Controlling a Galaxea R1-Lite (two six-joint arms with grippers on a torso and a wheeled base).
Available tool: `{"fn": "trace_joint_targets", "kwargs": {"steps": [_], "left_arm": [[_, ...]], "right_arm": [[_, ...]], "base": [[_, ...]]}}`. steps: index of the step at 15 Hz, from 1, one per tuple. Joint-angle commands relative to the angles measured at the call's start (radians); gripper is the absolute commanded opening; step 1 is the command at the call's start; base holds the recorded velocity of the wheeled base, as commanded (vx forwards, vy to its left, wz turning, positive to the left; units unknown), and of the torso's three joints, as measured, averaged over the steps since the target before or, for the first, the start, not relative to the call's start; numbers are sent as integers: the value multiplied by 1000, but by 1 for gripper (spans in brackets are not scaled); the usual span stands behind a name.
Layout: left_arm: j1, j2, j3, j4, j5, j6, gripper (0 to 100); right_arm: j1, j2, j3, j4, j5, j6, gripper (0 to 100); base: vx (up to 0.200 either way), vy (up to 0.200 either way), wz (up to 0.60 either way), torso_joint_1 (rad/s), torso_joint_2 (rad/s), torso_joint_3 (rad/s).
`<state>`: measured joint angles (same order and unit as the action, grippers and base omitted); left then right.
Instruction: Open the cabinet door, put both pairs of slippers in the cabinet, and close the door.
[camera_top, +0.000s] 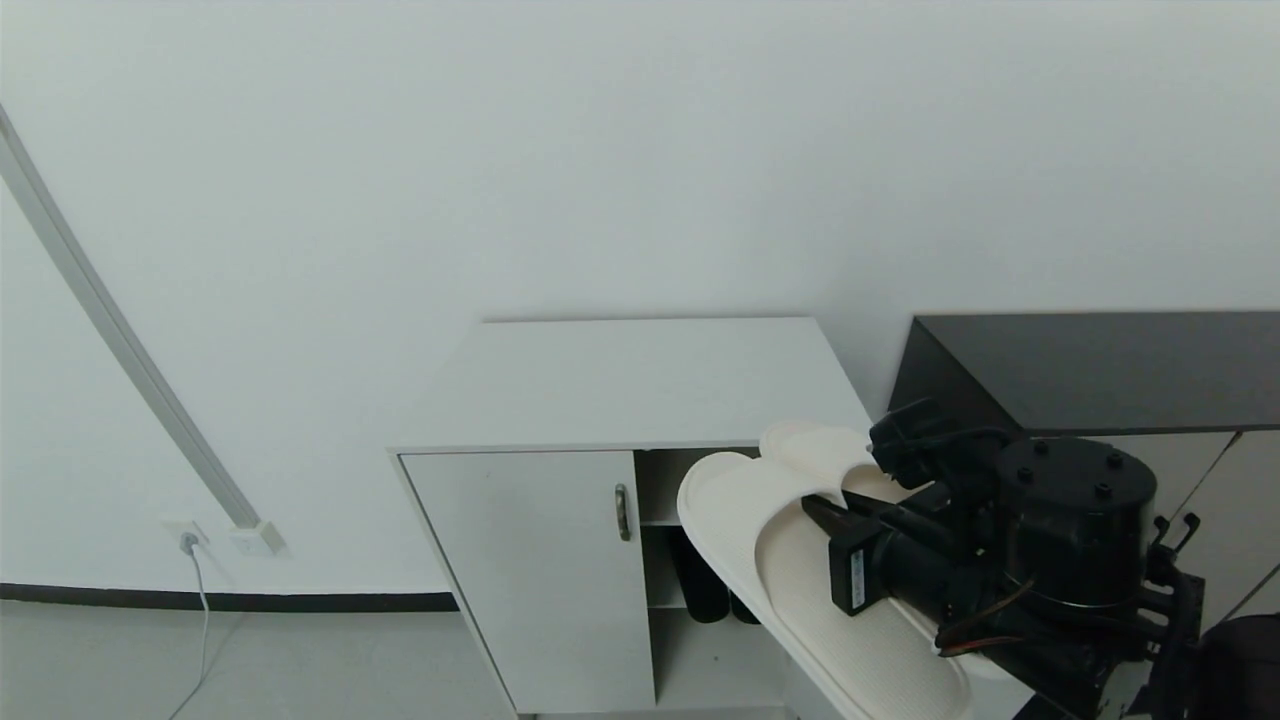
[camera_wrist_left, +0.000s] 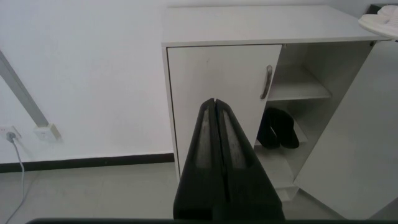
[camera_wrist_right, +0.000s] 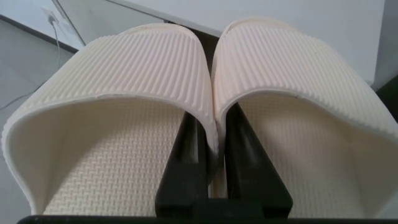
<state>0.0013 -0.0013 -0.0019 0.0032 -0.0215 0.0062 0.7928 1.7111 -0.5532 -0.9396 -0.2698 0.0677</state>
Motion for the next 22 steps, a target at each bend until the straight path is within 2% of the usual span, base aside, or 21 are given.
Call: {"fn": "trace_joint_targets", "kwargs": {"steps": [1, 6, 22], "left_arm": [[0, 1, 0, 0, 0, 0, 0], [0, 1, 0, 0, 0, 1, 0], [0, 1, 0, 0, -2, 0, 0]], "right_arm": [[0, 7, 1, 1, 0, -2, 0], [2, 12, 9, 1, 0, -2, 0], [5, 42, 18, -30, 0, -2, 0]], "base": [[0, 0, 0, -139, 349, 198], [0, 0, 0, -171, 402, 222], [0, 0, 0, -201, 520, 318]]}}
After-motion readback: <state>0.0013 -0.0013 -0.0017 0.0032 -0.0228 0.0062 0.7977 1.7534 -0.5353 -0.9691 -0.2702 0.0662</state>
